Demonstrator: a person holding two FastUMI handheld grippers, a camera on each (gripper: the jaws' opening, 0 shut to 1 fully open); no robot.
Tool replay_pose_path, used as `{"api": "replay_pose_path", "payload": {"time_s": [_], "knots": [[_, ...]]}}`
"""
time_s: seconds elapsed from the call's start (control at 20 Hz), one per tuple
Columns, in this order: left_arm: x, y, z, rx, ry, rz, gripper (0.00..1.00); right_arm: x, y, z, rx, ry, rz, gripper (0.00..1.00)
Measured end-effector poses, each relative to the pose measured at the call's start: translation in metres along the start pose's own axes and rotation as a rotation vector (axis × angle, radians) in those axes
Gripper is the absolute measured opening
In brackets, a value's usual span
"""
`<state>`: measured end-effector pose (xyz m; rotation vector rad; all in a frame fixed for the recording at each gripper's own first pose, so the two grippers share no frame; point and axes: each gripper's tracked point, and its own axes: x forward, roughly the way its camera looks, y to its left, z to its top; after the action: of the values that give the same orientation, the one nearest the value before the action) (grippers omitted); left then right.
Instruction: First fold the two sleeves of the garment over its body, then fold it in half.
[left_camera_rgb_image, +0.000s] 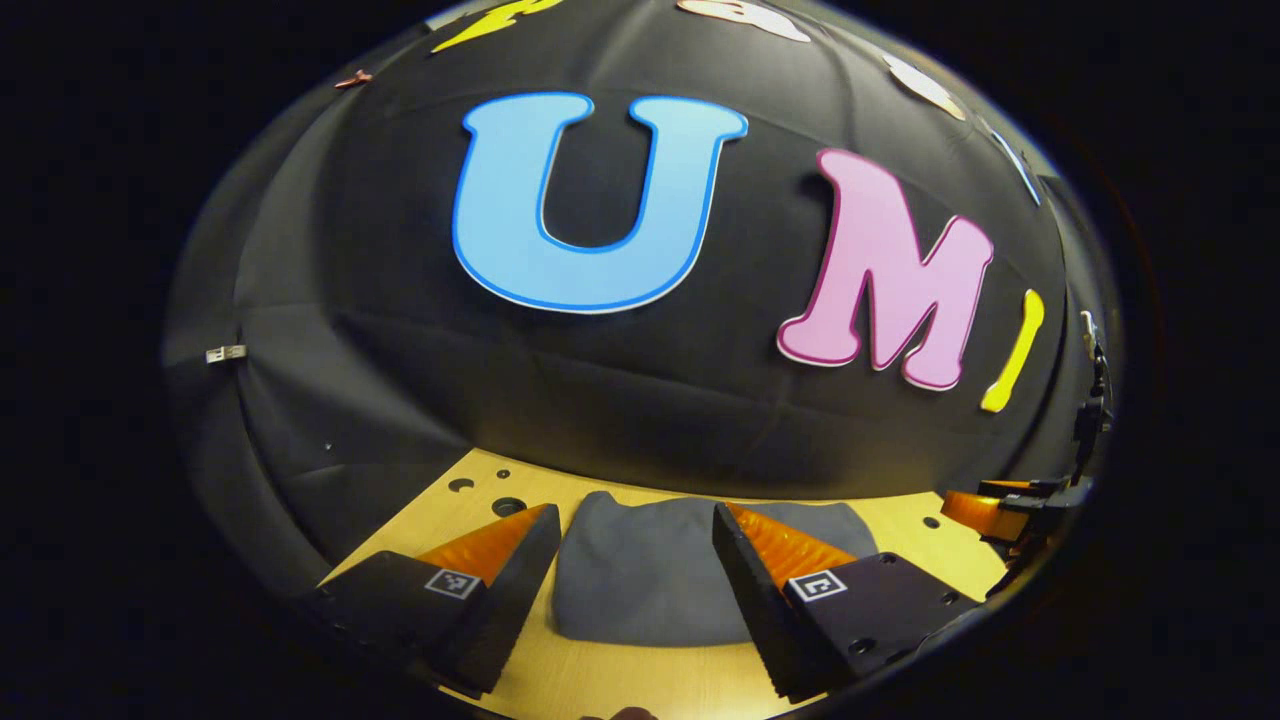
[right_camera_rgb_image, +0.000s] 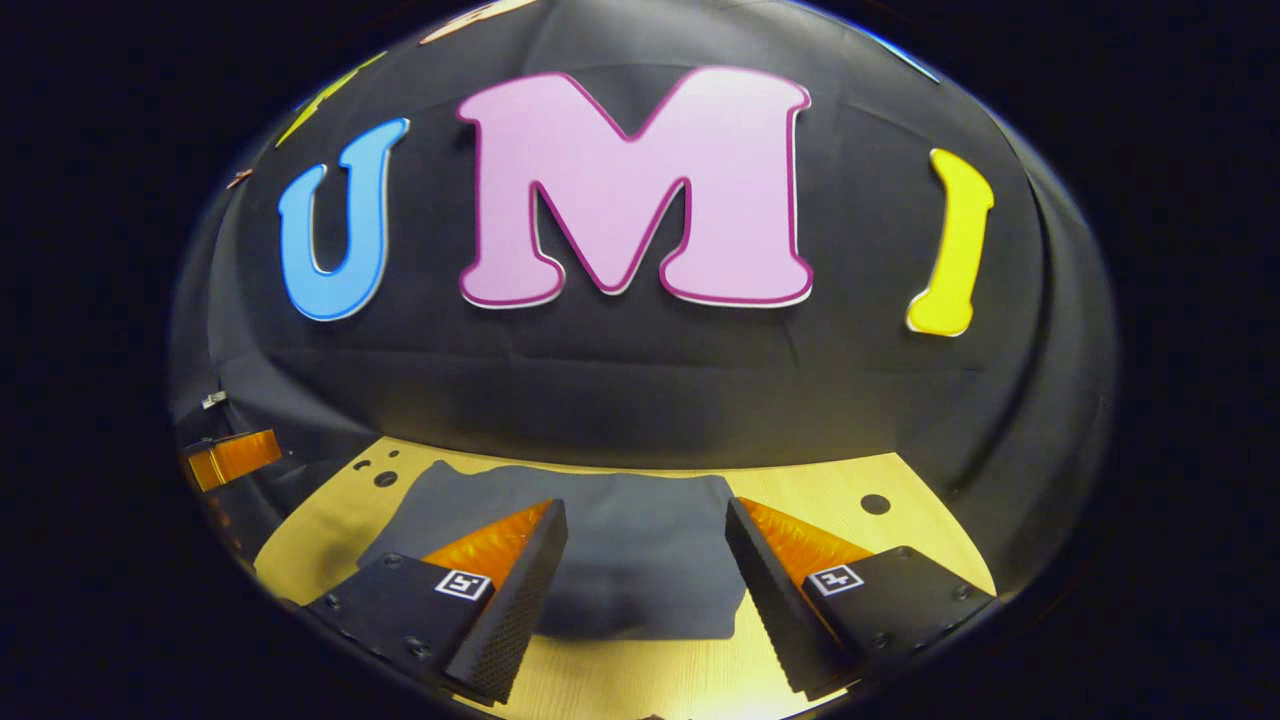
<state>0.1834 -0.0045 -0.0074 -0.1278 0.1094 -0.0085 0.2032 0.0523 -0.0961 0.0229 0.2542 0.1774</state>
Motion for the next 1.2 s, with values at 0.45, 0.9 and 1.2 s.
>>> {"api": "replay_pose_path", "payload": {"time_s": [0.45, 0.9, 1.2], "knots": [[-0.147, 0.015, -0.02, 0.095, -0.022, 0.062, 0.96, -0.146, 0.028, -0.043, -0.009, 0.026, 0.032, 0.99], [-0.235, -0.006, -0.046, 0.154, -0.036, 0.033, 0.96, -0.236, 0.041, -0.072, 0.007, 0.028, 0.048, 0.99], [-0.261, -0.005, -0.051, 0.18, -0.042, 0.027, 0.96, -0.261, 0.041, -0.09, 0.013, 0.057, 0.038, 0.99]]}}
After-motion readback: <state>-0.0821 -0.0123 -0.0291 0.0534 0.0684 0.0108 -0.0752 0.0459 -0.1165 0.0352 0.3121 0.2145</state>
